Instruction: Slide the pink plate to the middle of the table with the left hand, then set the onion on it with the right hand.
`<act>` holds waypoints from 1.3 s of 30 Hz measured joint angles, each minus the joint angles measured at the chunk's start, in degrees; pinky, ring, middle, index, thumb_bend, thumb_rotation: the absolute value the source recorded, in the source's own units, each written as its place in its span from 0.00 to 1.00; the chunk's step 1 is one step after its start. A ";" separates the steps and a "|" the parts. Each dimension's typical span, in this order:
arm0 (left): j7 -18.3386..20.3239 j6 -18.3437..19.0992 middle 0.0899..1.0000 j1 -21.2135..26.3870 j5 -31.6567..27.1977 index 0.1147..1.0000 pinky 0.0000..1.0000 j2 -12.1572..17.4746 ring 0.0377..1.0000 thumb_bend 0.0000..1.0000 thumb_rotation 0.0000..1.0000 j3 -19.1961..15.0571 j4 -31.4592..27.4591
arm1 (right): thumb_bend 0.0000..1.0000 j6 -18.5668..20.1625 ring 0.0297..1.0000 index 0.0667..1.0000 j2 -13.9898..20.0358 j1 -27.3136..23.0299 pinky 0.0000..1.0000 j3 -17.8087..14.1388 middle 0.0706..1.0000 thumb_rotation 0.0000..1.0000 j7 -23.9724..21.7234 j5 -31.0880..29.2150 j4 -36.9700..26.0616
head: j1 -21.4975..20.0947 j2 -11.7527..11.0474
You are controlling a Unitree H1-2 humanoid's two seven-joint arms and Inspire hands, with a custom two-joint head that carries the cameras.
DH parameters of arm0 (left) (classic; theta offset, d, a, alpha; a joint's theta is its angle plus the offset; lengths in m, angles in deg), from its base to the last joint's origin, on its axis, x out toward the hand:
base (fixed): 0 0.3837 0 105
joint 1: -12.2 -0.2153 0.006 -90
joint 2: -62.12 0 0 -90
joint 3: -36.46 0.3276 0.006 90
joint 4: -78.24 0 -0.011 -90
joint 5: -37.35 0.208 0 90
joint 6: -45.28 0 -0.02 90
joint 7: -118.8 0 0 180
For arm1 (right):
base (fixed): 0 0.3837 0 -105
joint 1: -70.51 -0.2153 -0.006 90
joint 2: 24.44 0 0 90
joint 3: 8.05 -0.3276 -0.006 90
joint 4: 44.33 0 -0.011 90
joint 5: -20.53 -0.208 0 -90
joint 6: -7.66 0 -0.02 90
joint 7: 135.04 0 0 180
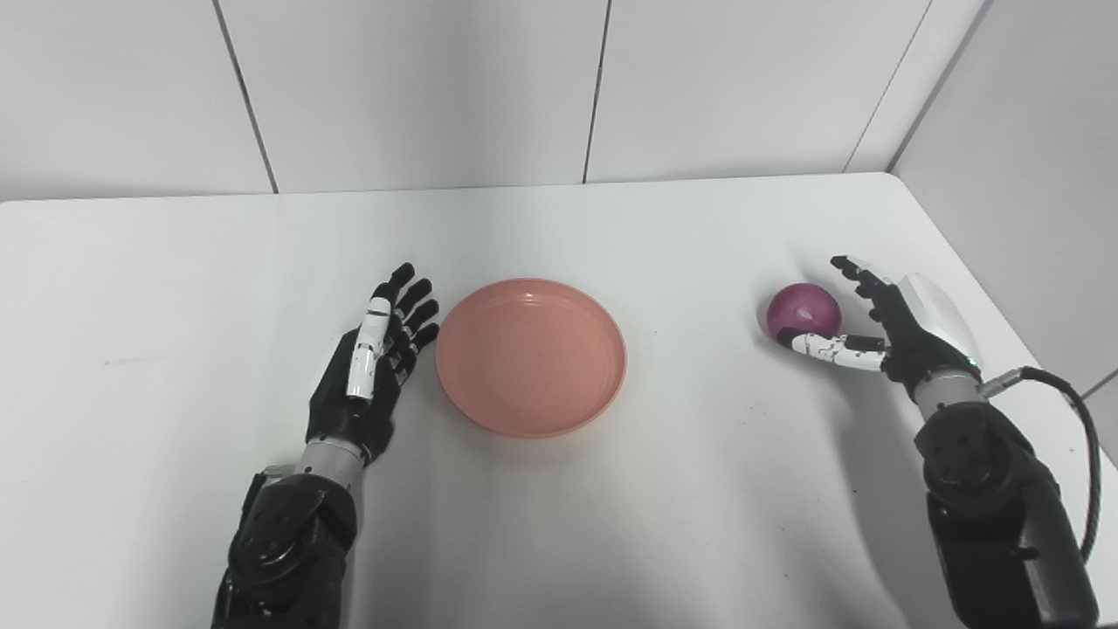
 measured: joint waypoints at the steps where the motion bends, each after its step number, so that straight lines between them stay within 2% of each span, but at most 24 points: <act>1: 0.00 0.00 0.94 0.00 0.00 0.92 0.94 0.00 0.93 0.47 1.00 -0.01 0.00 | 1.00 0.00 0.86 0.90 -0.01 -0.02 0.77 0.12 0.89 0.49 0.16 -0.13 0.38 | 0.00 0.00; 6: 0.00 0.00 0.94 -0.08 0.01 0.93 0.93 0.02 0.94 0.47 1.00 -0.03 -0.01 | 1.00 0.00 0.85 0.90 0.00 -0.30 0.77 0.83 0.89 0.49 0.49 -0.43 1.98 | -0.18 0.00; 10: 0.00 -0.02 0.94 -0.10 0.02 0.93 0.93 0.02 0.93 0.47 1.00 -0.04 -0.02 | 1.00 0.00 0.81 0.89 -0.01 -0.88 0.71 1.15 0.86 0.46 1.41 -0.43 3.05 | -0.26 0.00; 22: -0.34 -0.03 0.94 -0.17 0.06 0.92 0.93 0.08 0.93 0.48 1.00 -0.06 -0.02 | 1.00 0.00 0.82 0.88 0.47 -2.91 0.72 2.60 0.86 0.45 4.89 -1.54 6.55 | -0.35 0.18; 26: -0.33 -0.05 0.94 -0.21 0.06 0.92 0.93 0.13 0.93 0.48 1.00 -0.06 -0.03 | 0.99 0.00 0.79 0.87 0.65 -3.77 0.68 2.82 0.84 0.46 5.01 -1.54 7.45 | -0.35 0.35; 34: -0.34 -0.04 0.95 -0.26 0.06 0.93 0.93 0.15 0.93 0.47 1.00 -0.04 -0.09 | 0.97 0.00 0.78 0.86 1.37 -4.46 0.68 3.81 0.83 0.46 5.19 -1.07 8.52 | -0.26 0.26; 39: -0.34 -0.02 0.94 -0.28 0.04 0.92 0.93 0.17 0.93 0.48 1.00 -0.05 -0.13 | 0.96 0.00 0.78 0.83 1.78 -4.59 0.69 3.78 0.82 0.46 3.44 -0.46 8.26 | -0.18 0.53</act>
